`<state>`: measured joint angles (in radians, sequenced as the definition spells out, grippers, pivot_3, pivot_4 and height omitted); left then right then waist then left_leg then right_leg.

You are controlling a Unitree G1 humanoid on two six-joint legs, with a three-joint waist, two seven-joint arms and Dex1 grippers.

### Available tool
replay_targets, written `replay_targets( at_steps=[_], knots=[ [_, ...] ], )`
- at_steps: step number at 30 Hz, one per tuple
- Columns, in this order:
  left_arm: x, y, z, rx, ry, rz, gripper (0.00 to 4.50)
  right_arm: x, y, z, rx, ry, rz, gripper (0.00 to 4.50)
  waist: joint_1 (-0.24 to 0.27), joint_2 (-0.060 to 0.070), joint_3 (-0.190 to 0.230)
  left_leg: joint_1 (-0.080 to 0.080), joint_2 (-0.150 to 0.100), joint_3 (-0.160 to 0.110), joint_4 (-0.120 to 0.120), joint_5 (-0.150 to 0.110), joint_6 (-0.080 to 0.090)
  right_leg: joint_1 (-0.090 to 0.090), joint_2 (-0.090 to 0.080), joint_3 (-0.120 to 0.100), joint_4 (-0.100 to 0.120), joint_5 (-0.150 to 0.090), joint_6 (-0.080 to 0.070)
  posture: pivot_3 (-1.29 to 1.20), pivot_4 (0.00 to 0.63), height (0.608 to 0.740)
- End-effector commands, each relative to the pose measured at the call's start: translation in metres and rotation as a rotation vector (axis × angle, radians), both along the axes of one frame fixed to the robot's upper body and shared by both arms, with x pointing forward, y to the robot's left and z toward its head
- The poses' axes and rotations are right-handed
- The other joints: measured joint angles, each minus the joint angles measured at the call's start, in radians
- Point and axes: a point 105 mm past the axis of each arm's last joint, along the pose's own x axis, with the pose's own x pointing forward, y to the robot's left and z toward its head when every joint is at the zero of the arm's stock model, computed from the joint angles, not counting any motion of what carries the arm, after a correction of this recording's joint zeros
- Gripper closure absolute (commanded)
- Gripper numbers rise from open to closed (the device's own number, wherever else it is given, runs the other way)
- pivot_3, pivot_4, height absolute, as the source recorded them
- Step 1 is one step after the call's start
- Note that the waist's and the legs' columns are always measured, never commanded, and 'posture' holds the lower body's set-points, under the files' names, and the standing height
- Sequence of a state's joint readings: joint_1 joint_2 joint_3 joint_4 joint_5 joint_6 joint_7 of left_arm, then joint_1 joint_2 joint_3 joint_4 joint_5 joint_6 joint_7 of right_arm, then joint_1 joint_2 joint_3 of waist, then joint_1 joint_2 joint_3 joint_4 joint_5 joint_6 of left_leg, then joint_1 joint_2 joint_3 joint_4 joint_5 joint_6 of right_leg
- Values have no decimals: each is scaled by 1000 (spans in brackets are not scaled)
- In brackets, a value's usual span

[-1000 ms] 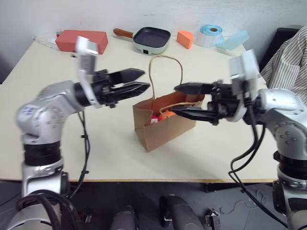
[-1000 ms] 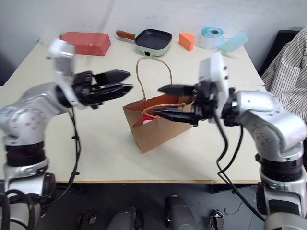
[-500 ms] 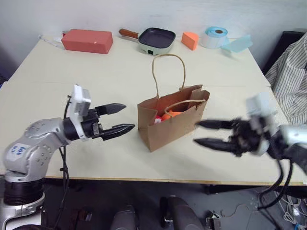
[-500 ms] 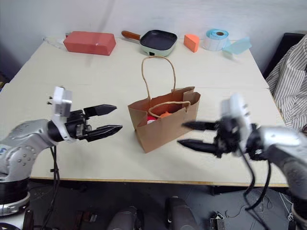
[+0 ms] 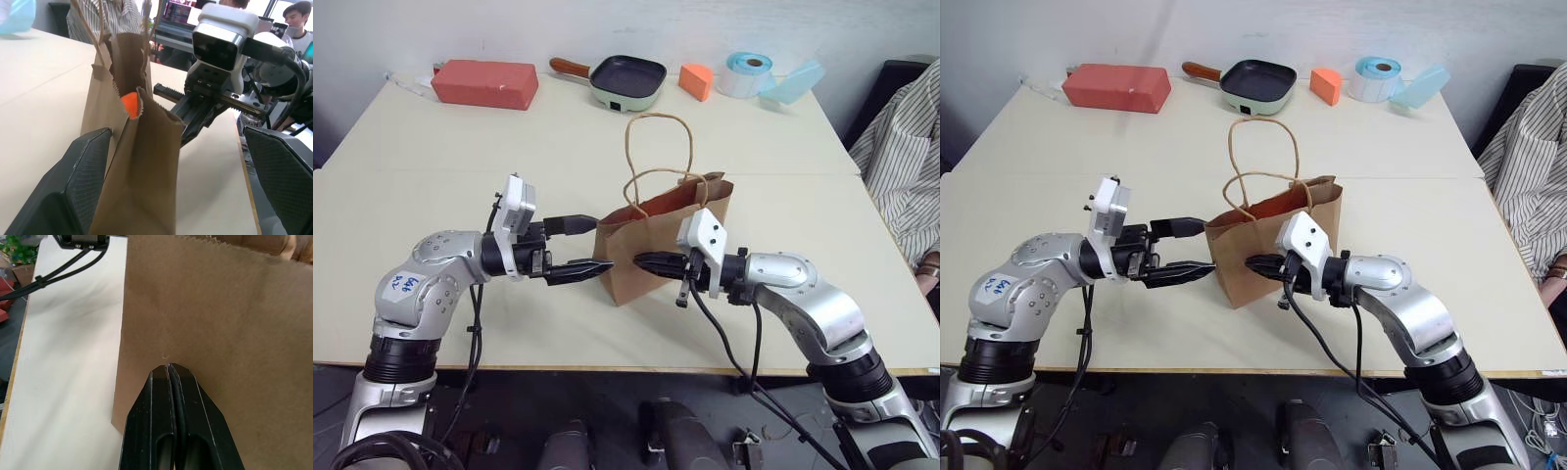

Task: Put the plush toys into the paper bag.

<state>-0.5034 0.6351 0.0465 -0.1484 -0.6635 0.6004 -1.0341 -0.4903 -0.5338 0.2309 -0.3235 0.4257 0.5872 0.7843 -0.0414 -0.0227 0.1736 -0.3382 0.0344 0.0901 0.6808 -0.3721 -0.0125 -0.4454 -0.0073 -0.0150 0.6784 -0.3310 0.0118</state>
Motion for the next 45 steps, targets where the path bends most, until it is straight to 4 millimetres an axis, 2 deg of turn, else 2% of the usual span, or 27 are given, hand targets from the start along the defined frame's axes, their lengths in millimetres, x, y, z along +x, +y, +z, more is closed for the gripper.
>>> replay_targets(
  at_steps=[1, 7, 12, 18, 22, 25, 30, 34, 37, 38, 41, 43, 44, 45],
  knots=[
    [7, -6, -4, 34, -74, 41, 0, 0, 4, 9, 7, -52, 15, 4441, 0, 0, 0, 0, 0, 0, 0, 0, 0, 0, 0, 0, 0, 0, 0, 0, 150, 740],
    [22, -17, -16, 40, -88, 101, 0, 1, 0, 9, 7, -49, 12, 4441, 0, 0, 0, 0, 0, 0, 1, 0, 0, 0, 0, 0, 1, 0, 0, 0, 150, 740],
    [43, -29, -18, 3, -70, 160, 0, 1, -2, 10, 8, -52, 17, 4441, 8, 0, 0, 0, 0, 0, 1, 0, 0, 0, 0, 0, 1, 0, 0, 0, 150, 740],
    [35, -36, -26, 24, -32, 66, 0, 3, -3, 12, 10, -70, 1, 4441, 5, 0, 0, 0, 0, 0, 1, 0, 0, 0, 0, 0, 1, 0, 0, 0, 150, 740],
    [36, -34, -26, 22, -22, 61, 0, 1, -12, 17, 19, -86, -25, 4441, 6, 0, 0, 0, 0, 0, 1, 0, 0, 0, 0, 0, 1, 0, 0, 0, 150, 740],
    [39, -33, -24, 21, -23, 58, 566, -12, -28, 27, 30, -113, -31, 4500, 13, 0, 0, 0, 0, 0, 1, 0, 0, 0, 0, 0, 1, 0, 0, 0, 150, 740],
    [44, -29, -19, 27, -35, 53, 2099, -45, -72, 45, 45, -136, -82, 4500, 19, 0, 0, -2, 0, -1, 1, -1, 2, 0, 0, -1, 0, 0, 0, 0, 150, 740],
    [45, -29, -19, 34, -29, 34, 3369, -52, -98, 56, 58, -130, -168, 4500, 10, 0, 0, 0, 0, 0, 1, -1, 2, 1, 0, -1, 0, 0, 0, 0, 150, 740],
    [44, -32, -19, 40, -37, 16, 4298, -55, -103, 54, 28, -136, -191, 4500, 7, 0, 0, 2, 0, 1, 1, -1, 1, 1, 1, 1, 2, 0, 0, 0, 150, 740],
    [42, -33, -18, 38, -38, 2, 4466, -57, -103, 54, 25, -137, -188, 4500, 8, 0, 0, 2, 0, 1, 1, 0, 1, 1, 1, 1, 2, 0, 0, 0, 150, 740],
    [30, -31, -9, 47, -58, -105, 4466, -71, -104, 64, 36, -119, -136, 4500, 12, 0, 0, 2, 0, 1, 1, 0, 1, 1, 1, 1, 2, 0, 0, 0, 150, 740],
    [19, -22, 2, 68, -61, -209, 4466, -85, -109, 72, 45, -70, -87, 4500, 14, 0, 0, 1, 0, 1, 1, 0, 1, 1, 1, 1, 1, 0, 0, 0, 150, 740],
    [16, -18, 7, 80, -63, -246, 4500, -92, -112, 76, 51, -41, -64, 4118, 15, -1, 0, 1, 0, 1, 1, 0, 1, 1, 1, 1, 1, 0, 0, 0, 150, 740],
    [17, -13, 11, 103, -72, -264, 4500, -101, -115, 80, 47, -15, -33, 3927, 16, -1, 0, 1, 0, 1, 1, 0, 1, 1, 1, 1, 1, 0, 0, 0, 150, 740]
  ],
)
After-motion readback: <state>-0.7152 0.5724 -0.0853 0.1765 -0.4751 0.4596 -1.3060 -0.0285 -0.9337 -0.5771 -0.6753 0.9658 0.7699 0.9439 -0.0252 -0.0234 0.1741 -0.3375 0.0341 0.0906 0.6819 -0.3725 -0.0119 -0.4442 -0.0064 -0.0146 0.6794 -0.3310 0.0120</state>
